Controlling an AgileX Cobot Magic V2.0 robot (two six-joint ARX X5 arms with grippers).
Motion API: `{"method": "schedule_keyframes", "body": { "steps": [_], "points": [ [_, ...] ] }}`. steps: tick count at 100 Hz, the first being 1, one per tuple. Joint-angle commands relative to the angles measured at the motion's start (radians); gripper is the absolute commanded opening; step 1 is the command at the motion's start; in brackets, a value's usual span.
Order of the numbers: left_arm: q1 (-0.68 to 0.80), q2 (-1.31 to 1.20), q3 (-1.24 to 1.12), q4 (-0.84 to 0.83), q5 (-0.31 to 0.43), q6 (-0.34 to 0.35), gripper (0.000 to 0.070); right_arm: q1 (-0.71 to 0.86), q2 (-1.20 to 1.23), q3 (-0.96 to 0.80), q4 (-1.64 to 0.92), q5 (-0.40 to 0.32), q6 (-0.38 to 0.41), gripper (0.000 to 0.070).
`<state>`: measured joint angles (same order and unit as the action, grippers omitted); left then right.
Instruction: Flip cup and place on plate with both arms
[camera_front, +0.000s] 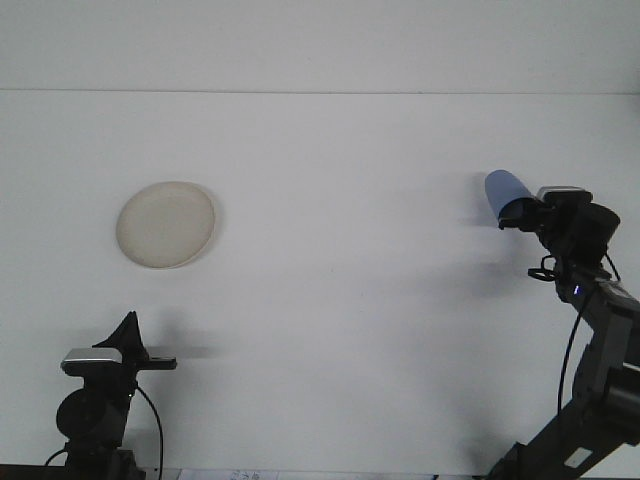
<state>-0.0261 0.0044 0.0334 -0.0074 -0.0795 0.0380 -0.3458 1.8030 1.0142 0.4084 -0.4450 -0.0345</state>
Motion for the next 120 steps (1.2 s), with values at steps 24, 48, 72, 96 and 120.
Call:
{"method": "schedule_keyframes", "body": {
  "steps": [24, 48, 72, 96, 120],
  "points": [
    [0.002, -0.002, -0.019, 0.011, -0.003, -0.005, 0.0015, 0.188, -0.388, 0.137, -0.695, 0.106, 0.072, 0.0000],
    [0.002, -0.002, -0.019, 0.011, -0.003, -0.005, 0.0015, 0.573, -0.453, 0.381, -1.375, 0.188, 0.008, 0.0000],
    [0.002, -0.002, -0.019, 0.011, -0.003, -0.005, 0.0015, 1.011, -0.406, 0.425, -1.522, 0.367, 0.059, 0.0000],
    [0.002, -0.002, -0.019, 0.011, -0.003, -0.005, 0.0015, 1.233, -0.266, 0.425, -1.650, 0.368, 0.072, 0.0000],
    [0.002, -0.002, -0.019, 0.011, -0.003, -0.005, 0.0015, 1.331, -0.168, 0.425, -1.663, 0.383, 0.072, 0.0000]
  ]
}}
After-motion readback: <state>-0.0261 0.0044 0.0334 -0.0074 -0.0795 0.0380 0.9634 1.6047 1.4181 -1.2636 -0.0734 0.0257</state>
